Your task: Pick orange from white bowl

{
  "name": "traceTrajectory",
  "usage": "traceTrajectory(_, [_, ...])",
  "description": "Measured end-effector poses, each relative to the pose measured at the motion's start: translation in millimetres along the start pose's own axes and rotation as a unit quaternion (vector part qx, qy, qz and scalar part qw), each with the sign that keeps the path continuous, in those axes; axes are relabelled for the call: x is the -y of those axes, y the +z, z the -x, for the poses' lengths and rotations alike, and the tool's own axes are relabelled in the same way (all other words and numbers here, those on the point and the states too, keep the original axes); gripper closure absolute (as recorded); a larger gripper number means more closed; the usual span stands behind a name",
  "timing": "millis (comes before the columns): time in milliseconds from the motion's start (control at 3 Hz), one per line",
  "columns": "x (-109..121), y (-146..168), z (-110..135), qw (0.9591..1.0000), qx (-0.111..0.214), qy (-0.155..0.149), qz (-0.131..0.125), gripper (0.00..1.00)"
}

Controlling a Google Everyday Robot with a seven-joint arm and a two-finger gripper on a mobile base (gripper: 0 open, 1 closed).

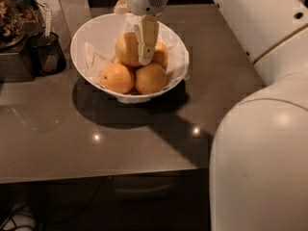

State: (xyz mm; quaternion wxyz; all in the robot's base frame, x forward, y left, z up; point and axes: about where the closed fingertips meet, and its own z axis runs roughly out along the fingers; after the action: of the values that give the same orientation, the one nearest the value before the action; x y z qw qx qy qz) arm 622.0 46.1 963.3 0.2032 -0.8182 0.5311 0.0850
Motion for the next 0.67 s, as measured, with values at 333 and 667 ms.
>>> traceTrajectory(333, [2.6,17.3,-9.0,0.9997,0.012,0.014,0.016,0.0])
traceTrajectory(667, [0.6,31.2,-18.4,0.9989,0.019,0.029,0.03,0.0])
